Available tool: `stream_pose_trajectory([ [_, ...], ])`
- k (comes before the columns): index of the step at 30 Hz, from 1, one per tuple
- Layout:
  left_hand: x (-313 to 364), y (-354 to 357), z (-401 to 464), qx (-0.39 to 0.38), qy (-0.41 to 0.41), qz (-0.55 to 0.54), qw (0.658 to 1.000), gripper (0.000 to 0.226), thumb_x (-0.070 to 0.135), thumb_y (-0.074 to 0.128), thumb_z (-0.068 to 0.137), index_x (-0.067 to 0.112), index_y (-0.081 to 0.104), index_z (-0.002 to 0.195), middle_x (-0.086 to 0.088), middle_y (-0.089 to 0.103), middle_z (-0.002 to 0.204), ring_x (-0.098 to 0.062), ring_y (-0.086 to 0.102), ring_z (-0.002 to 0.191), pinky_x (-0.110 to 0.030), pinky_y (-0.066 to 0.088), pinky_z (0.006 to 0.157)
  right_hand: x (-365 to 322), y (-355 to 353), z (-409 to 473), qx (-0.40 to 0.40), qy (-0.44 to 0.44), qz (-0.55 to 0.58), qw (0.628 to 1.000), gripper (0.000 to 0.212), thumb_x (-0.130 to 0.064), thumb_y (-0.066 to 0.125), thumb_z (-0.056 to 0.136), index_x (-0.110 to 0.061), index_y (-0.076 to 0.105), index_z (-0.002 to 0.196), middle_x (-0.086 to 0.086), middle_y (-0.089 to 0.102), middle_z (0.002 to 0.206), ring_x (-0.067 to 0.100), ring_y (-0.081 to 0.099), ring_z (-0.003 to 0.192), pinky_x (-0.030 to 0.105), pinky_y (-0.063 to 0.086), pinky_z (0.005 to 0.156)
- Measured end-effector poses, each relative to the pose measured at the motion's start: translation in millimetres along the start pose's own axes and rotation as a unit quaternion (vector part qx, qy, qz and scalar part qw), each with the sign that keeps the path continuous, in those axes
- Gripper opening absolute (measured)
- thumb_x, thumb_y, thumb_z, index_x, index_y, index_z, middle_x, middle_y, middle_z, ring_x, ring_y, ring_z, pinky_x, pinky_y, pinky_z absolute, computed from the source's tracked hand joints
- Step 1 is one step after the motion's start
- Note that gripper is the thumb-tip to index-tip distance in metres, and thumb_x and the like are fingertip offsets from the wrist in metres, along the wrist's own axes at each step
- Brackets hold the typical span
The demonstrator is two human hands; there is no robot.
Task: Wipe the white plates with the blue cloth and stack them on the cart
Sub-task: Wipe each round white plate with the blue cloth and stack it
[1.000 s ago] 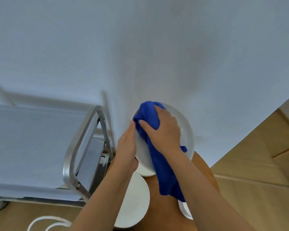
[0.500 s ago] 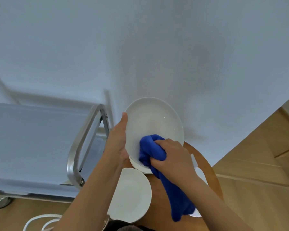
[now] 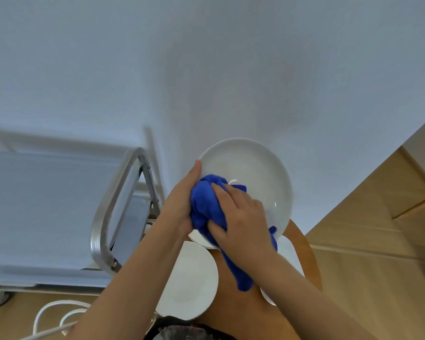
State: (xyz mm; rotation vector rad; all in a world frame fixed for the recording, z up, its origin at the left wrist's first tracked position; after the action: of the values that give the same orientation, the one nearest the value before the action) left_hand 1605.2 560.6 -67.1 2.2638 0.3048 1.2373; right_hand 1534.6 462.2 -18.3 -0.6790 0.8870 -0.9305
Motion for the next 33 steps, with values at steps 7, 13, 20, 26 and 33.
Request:
stream_pose_trajectory([
  [7,-4.8,6.5,-9.7,0.004,0.023,-0.006,1.000,0.067,0.056,0.061,0.066,0.011,0.067,0.115,-0.018,0.067,0.116,-0.031,0.060,0.114,-0.046,0.043,0.104,6.7,1.5,20.8,0.117,-0.008,-0.076,0.990,0.040,-0.023,0.047,0.082,-0.004,0.068,0.111,0.014,0.069,0.099,0.031,0.067,0.083,0.039,0.054,0.066],
  [13,1.1,7.2,-13.5,-0.015,0.097,-0.015,0.995,0.063,0.054,0.054,0.080,0.014,0.058,0.129,-0.020,0.058,0.129,-0.036,0.052,0.123,-0.054,0.036,0.108,31.2,-12.6,50.7,0.149,-0.035,-0.097,0.983,0.038,-0.015,0.054,0.082,0.000,0.066,0.115,0.019,0.067,0.107,0.036,0.066,0.091,0.043,0.052,0.071],
  [20,17.1,-2.1,-17.6,0.031,0.144,-0.007,0.989,0.053,0.061,0.062,0.067,0.026,0.073,0.105,-0.006,0.072,0.106,-0.025,0.070,0.097,-0.037,0.055,0.070,64.1,-21.3,36.4,0.106,0.001,-0.101,0.989,0.043,-0.018,0.061,0.079,0.000,0.064,0.118,0.022,0.065,0.111,0.039,0.064,0.093,0.047,0.052,0.073],
  [26,22.1,8.5,-18.9,0.062,0.177,-0.005,0.982,0.073,0.056,0.069,0.068,0.012,0.060,0.125,-0.015,0.064,0.121,-0.035,0.061,0.112,-0.055,0.045,0.099,40.5,17.4,-6.8,0.019,0.146,0.083,0.986,0.054,-0.037,0.043,0.081,-0.016,0.055,0.129,0.002,0.062,0.121,0.019,0.059,0.099,0.026,0.045,0.076],
  [33,4.0,8.8,-15.5,0.039,0.036,-0.031,0.998,0.092,0.066,0.073,0.053,-0.006,0.066,0.111,-0.031,0.064,0.111,-0.043,0.064,0.103,-0.050,0.052,0.090,14.5,21.7,-10.2,-0.044,0.079,0.179,0.980,0.063,-0.053,0.049,0.074,-0.025,0.054,0.129,-0.006,0.054,0.131,0.008,0.050,0.107,0.019,0.039,0.091],
])
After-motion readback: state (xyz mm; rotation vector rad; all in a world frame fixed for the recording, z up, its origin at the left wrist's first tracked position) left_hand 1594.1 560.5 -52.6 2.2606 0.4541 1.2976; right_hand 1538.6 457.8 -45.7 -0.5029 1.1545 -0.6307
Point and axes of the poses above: each hand's wrist, its own z-axis towards the middle knuckle, its own y-axis out of the palm, x = y × z, the point moved 4 cm from there along z, towards the middle knuckle
